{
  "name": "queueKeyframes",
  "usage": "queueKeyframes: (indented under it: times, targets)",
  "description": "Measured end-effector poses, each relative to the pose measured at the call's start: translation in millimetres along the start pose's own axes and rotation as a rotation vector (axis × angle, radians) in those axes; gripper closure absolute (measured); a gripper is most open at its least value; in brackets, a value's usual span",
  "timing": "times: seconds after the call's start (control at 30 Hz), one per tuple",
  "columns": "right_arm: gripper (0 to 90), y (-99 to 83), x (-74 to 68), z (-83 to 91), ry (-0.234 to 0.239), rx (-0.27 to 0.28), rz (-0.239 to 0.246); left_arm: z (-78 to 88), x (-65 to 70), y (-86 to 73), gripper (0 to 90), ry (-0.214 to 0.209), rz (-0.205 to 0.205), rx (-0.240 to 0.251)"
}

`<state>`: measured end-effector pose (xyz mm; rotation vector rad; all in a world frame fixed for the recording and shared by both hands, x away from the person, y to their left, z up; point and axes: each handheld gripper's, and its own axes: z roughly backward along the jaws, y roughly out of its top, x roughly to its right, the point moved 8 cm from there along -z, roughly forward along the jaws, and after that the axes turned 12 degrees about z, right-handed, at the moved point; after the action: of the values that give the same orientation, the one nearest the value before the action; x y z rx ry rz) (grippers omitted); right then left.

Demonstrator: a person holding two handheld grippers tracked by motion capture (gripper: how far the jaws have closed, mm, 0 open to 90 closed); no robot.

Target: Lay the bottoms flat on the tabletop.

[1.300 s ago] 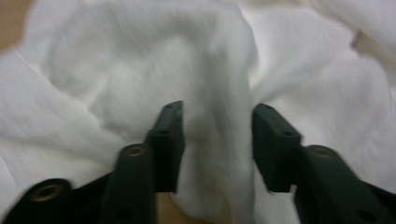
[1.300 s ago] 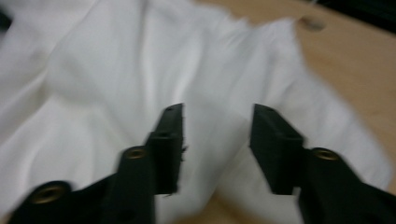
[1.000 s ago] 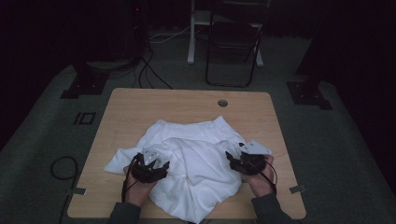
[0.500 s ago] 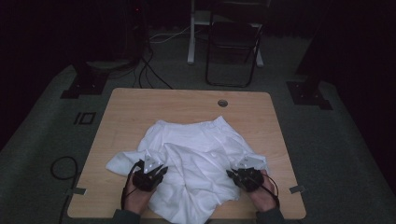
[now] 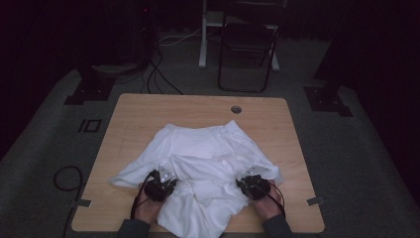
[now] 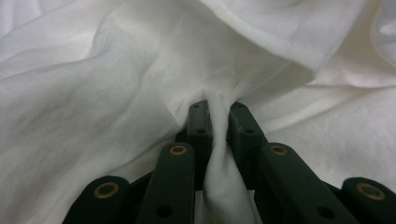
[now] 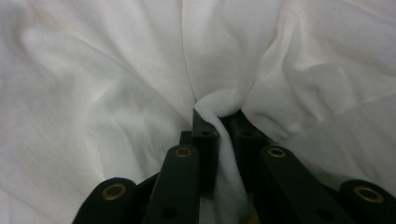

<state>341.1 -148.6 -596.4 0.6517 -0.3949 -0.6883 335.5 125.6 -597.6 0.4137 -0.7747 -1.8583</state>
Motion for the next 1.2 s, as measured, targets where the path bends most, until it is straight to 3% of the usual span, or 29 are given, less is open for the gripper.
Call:
queueKeyframes:
  times: [0.03,0.13,0.2,0.4,0.47,0.5,0.57,0.6,0.67,0.7,0.77,0.8,0.9,1.0,1.1,1.2]
  targets:
    - [83.1,0.0,0.0,0.0,0.000,0.000,0.000,-4.9,-5.2,5.9,81.1,0.013,0.003,0.005]
    - [82.8,18.2,13.4,-18.0,-0.059,-0.011,0.024,-20.1,-21.6,23.6,80.9,0.025,0.029,0.029]
    - [82.8,27.7,20.6,-27.5,-0.080,-0.013,0.019,-34.0,-37.0,39.1,80.8,0.030,0.064,0.060]
    - [82.8,50.9,40.2,-51.3,-0.140,-0.018,0.013,-51.8,-56.6,61.1,80.8,0.053,0.098,0.066]
    - [82.6,58.6,47.8,-60.3,-0.161,-0.006,-0.007,-57.3,-63.4,67.9,80.0,0.065,0.118,0.069]
    - [82.2,65.5,53.7,-67.7,-0.171,-0.001,-0.047,-59.6,-65.5,70.8,79.0,0.070,0.132,0.071]
    - [77.8,71.2,55.8,-71.4,-0.178,-0.032,-0.052,-61.6,-67.9,73.5,73.2,0.069,0.156,0.064]
    - [71.7,73.3,55.3,-70.9,-0.184,-0.056,-0.047,-61.8,-67.5,73.5,66.4,0.037,0.171,0.065]
    - [62.9,77.6,50.8,-64.9,-0.197,-0.060,-0.015,-59.4,-66.0,71.3,61.0,-0.013,0.167,0.053]
    - [60.6,80.2,47.6,-60.0,-0.203,-0.043,-0.004,-54.1,-64.0,67.7,58.2,-0.013,0.135,0.032]
    - [57.5,86.8,42.0,-48.5,-0.213,0.016,0.007,-50.2,-63.1,66.0,55.3,-0.008,0.122,0.036]
    - [57.5,86.8,42.0,-48.5,-0.213,0.016,0.007,-44.8,-61.5,64.9,55.3,-0.017,0.122,0.051]
    - [53.2,100.1,35.8,-34.8,-0.214,0.098,0.033,-27.0,-55.2,58.2,53.2,-0.044,0.121,0.104]
    - [49.7,114.7,28.4,-30.8,-0.169,0.136,0.061,-16.8,-51.2,43.3,50.8,-0.041,0.089,0.107]
    - [44.4,131.7,17.1,-41.9,-0.112,0.140,0.097,-15.6,-50.9,30.1,51.2,-0.041,0.096,0.092]
    - [41.0,140.6,11.6,-51.9,-0.081,0.140,0.095,-20.1,-52.7,24.0,54.3,-0.022,0.107,0.080]
